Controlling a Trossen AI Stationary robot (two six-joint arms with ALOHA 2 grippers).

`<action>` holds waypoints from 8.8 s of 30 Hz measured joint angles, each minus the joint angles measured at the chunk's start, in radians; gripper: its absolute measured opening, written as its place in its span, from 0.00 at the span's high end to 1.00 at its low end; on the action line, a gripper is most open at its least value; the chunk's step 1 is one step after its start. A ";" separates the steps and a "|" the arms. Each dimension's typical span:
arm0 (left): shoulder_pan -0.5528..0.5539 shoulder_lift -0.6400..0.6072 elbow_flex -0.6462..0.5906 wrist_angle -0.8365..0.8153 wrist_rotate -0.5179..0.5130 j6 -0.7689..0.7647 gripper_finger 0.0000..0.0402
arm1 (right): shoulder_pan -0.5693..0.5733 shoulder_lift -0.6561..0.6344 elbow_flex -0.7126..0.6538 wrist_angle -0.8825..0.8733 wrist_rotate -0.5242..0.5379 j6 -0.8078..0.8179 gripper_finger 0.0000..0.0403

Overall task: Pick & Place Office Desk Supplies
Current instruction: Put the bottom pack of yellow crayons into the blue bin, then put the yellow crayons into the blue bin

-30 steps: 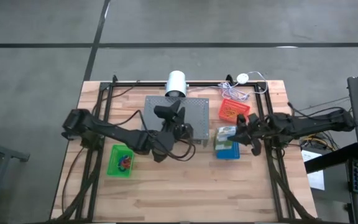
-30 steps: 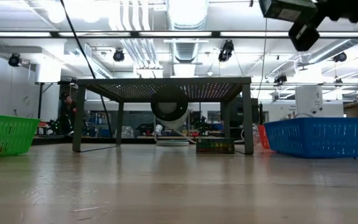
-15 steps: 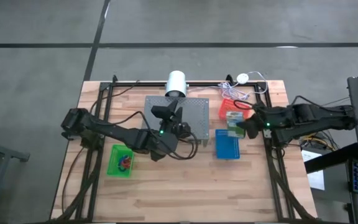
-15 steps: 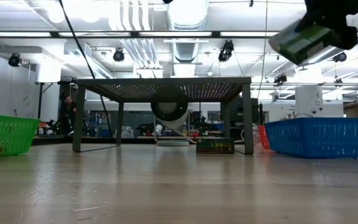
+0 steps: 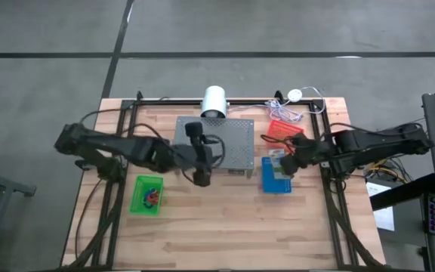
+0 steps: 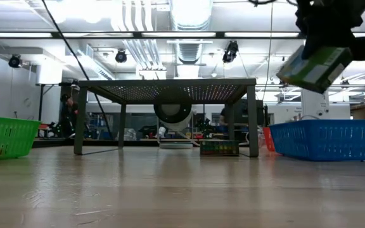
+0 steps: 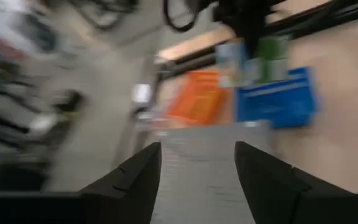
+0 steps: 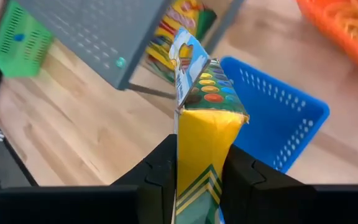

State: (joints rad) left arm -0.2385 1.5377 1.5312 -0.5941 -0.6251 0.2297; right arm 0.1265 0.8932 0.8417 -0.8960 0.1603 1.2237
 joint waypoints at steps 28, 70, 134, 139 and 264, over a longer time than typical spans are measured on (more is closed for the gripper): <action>0.089 -0.031 0.000 -0.145 -0.093 -0.146 0.48 | 0.000 0.279 0.000 -0.125 -0.093 0.329 0.78; 0.104 -0.031 0.000 -0.214 -0.083 -0.140 0.48 | -0.041 0.291 0.325 -0.116 -0.148 -0.183 0.57; -0.015 -0.810 -0.772 0.245 0.072 -0.070 0.48 | 0.582 0.714 0.391 0.773 1.201 -0.914 0.63; -0.015 -0.810 -0.802 0.235 0.072 -0.070 0.48 | 0.586 0.762 0.487 0.770 1.205 -0.890 0.63; -0.014 -1.050 -0.976 0.361 0.600 0.157 0.48 | 0.435 1.105 0.521 0.773 1.158 -0.241 0.68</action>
State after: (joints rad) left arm -0.2523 0.4881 0.5549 -0.2328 -0.0254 0.3870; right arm 0.5612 1.9978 1.3632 -0.1234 1.3185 0.9825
